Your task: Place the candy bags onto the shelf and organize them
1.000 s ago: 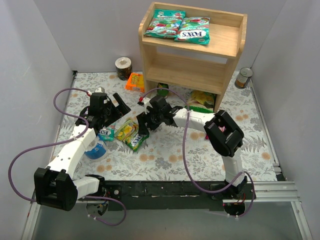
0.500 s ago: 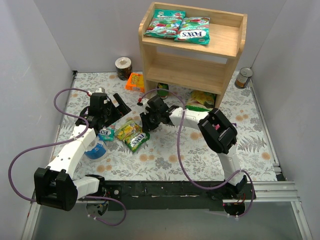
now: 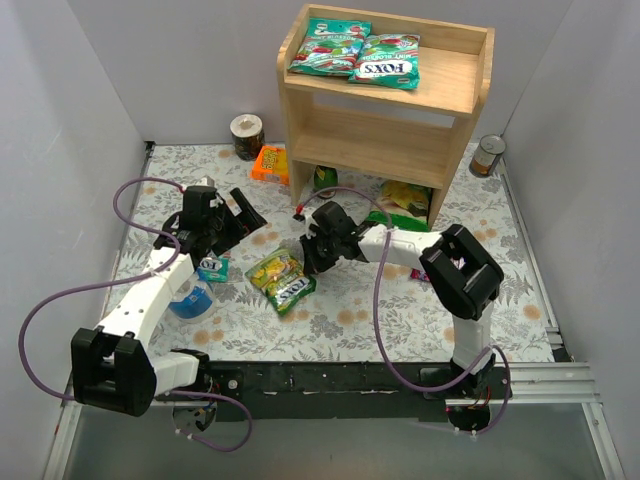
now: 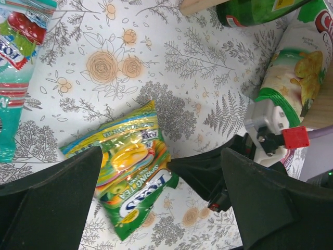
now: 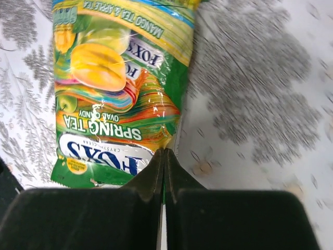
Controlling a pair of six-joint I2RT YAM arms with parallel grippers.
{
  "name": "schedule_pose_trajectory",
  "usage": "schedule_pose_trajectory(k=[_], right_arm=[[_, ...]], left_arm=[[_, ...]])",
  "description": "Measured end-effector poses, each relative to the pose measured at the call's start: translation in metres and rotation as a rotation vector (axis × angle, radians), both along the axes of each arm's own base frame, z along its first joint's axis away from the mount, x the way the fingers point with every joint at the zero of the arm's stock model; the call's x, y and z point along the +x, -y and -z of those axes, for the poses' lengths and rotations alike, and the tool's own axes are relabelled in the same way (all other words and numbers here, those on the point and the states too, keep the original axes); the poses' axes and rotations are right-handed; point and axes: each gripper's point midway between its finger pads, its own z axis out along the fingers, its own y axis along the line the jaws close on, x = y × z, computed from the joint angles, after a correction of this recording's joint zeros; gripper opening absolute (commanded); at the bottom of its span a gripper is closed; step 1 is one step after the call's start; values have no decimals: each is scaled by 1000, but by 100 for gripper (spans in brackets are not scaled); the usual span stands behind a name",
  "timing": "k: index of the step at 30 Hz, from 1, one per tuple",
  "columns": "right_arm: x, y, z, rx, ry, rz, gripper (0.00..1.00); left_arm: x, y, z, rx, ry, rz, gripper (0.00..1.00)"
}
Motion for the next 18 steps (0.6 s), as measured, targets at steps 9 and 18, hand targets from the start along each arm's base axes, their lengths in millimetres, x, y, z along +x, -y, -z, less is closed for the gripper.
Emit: schedule_pose_trajectory(k=[9, 18], right_arm=[[10, 79, -2, -145, 24, 314, 1], [6, 112, 0, -222, 1, 491, 56]], left_arm=[[-14, 12, 37, -51, -113, 40, 97], [-36, 34, 84, -102, -258, 135, 86]])
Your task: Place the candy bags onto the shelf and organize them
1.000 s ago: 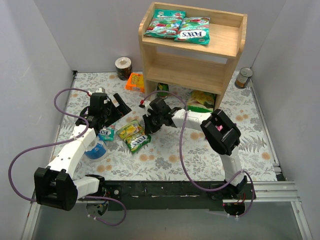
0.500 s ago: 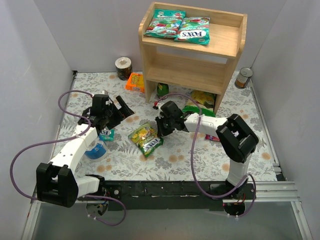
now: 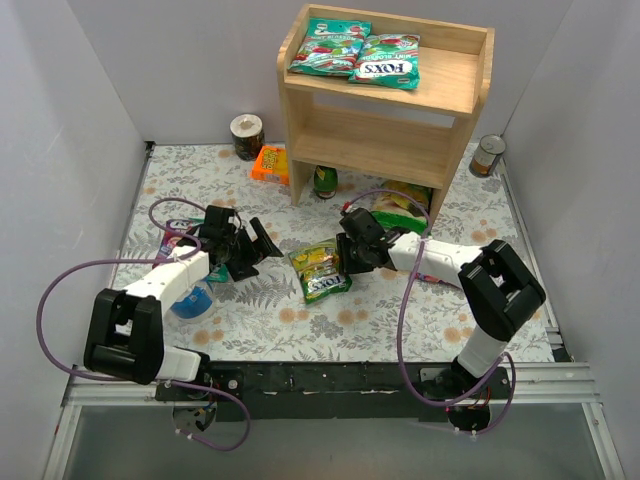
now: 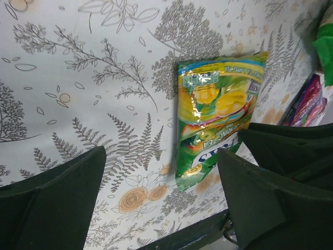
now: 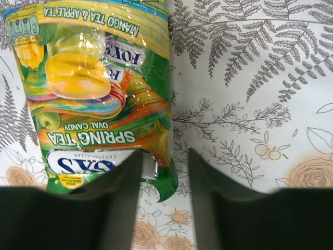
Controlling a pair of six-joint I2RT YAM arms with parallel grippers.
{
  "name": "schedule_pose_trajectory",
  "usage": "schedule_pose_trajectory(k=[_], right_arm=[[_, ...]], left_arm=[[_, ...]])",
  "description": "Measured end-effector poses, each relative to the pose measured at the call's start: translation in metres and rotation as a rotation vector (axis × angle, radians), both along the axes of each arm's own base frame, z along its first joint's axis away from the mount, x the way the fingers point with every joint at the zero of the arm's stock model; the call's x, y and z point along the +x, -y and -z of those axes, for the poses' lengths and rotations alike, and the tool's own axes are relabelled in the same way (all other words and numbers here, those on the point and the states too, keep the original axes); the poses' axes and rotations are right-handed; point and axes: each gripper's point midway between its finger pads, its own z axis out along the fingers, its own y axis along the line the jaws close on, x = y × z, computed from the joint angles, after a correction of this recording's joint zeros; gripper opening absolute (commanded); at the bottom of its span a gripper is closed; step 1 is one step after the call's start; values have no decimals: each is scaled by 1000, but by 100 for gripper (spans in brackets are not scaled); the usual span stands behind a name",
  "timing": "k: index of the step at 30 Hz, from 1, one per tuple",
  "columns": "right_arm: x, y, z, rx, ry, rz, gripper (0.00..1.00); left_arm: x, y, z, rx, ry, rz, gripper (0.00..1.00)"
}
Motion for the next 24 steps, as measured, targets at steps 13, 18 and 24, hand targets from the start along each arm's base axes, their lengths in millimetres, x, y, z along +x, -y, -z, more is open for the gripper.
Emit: schedule_pose_trajectory(k=[13, 18, 24], right_arm=[[17, 2, -14, 163, 19, -10, 65], [20, -16, -23, 258, 35, -87, 63], [15, -28, -7, 293, -17, -134, 62]], left_arm=[[-3, 13, 15, -26, -32, 48, 86], [-3, 13, 18, -23, -37, 53, 88], [-3, 13, 18, -18, -33, 61, 89]])
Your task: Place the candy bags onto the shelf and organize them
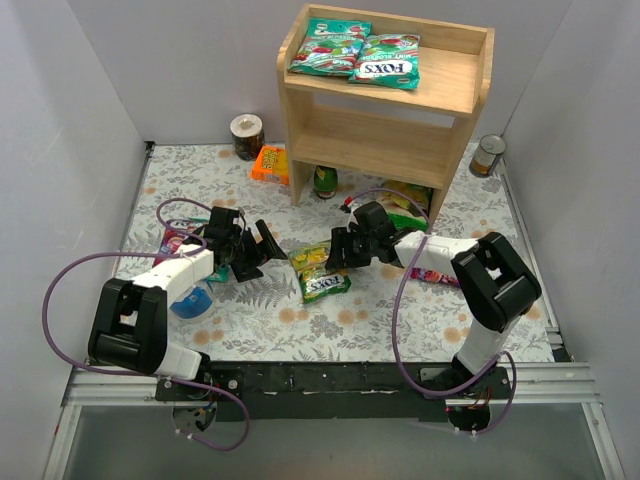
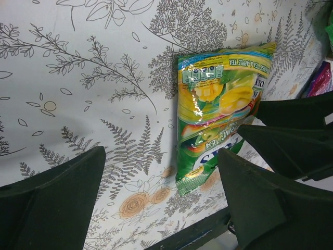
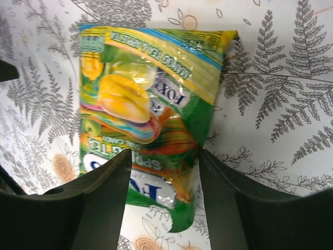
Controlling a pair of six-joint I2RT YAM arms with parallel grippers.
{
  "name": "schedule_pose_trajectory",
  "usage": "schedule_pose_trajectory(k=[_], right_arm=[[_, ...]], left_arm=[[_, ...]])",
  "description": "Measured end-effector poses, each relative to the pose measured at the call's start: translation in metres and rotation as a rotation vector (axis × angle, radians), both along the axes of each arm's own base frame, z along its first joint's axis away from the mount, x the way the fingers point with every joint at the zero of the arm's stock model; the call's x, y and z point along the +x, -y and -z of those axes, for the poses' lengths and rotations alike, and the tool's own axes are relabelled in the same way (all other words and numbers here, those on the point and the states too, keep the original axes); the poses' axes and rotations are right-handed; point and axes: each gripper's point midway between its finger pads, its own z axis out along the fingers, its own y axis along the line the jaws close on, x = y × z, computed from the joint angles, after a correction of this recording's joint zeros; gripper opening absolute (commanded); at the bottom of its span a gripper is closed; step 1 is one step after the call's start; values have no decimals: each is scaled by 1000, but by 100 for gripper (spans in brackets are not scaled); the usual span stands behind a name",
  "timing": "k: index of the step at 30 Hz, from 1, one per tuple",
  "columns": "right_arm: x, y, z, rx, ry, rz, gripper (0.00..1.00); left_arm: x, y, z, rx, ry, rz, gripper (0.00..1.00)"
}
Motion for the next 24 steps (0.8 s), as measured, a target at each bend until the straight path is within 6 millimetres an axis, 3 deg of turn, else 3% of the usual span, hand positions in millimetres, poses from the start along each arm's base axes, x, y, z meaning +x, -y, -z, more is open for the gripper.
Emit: schedule_pose_trajectory(k=[3, 7, 13, 14, 15, 18, 24], right_arm=[[-2, 1, 12, -15, -26, -2, 64], [0, 2, 11, -20, -15, 1, 65], [-1, -1, 15, -16, -16, -27, 38], [-1, -1, 16, -14, -17, -29, 31], [-1, -1, 16, -13, -18, -29, 18], [-1, -2, 14, -8, -15, -34, 1], [-2, 4, -2, -26, 16, -23, 1]], left_arm=[[0, 0, 0, 3, 2, 3, 90], [0, -1, 0, 7, 5, 5, 90], [1, -1, 0, 8, 9, 9, 91], [1, -1, -1, 9, 11, 10, 91], [2, 0, -1, 9, 13, 11, 92], [4, 0, -5, 9, 21, 13, 93], [9, 1, -10, 11, 38, 16, 93]])
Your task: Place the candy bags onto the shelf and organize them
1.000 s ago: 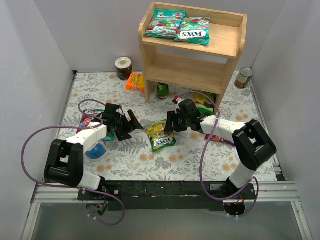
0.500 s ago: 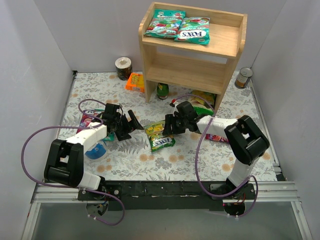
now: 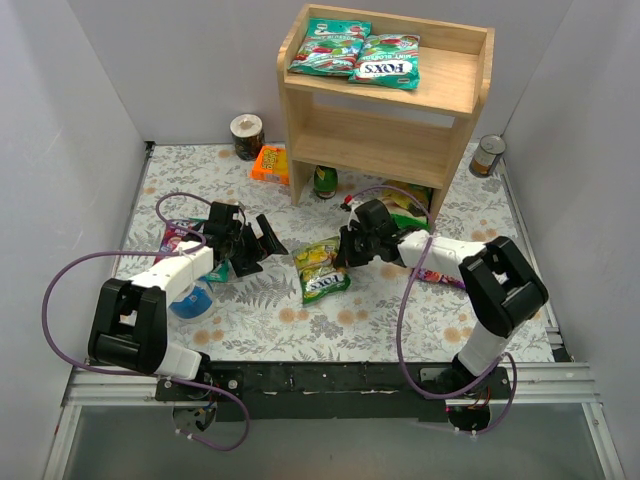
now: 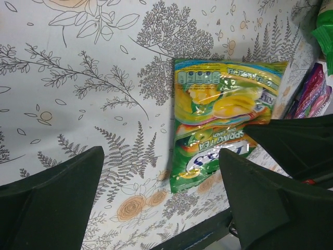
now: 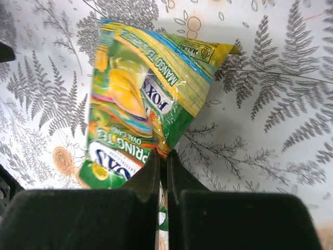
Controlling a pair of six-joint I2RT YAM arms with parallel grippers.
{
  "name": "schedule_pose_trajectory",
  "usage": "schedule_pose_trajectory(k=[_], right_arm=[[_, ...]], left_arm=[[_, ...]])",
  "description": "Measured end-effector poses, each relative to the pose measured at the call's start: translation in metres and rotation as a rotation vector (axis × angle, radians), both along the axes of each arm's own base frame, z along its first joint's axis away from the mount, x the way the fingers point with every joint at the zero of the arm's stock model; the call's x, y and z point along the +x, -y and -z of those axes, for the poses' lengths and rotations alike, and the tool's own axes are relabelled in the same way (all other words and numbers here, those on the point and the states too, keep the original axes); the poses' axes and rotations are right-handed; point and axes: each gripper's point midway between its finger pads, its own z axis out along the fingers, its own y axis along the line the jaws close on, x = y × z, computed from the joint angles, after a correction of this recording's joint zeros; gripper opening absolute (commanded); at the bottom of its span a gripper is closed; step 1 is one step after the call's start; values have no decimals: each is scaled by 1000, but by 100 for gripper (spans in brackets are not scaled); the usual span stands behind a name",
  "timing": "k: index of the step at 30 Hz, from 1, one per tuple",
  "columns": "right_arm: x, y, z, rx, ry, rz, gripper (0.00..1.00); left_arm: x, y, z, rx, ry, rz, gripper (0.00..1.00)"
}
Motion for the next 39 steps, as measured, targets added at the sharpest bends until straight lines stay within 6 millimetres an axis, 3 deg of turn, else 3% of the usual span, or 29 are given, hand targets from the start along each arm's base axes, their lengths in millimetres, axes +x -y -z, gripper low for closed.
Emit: schedule_pose_trajectory(k=[3, 7, 13, 19, 29, 39], right_arm=[[2, 4, -20, -6, 42, -1, 1], [11, 3, -72, 32, 161, -17, 1], [38, -9, -189, 123, 408, -34, 1], [42, 2, -298, 194, 645, -12, 1], [46, 57, -460, 213, 1039, 187, 1], [76, 142, -543, 69, 1279, 480, 1]], left_arm=[[-1, 0, 0, 1, -3, 0, 93], [0, -1, 0, 5, 0, 1, 94], [3, 0, -1, 9, 7, 5, 93], [3, -1, 0, 15, 3, 7, 94], [3, -2, 1, 22, 7, 13, 94], [3, -2, 1, 24, 9, 16, 94]])
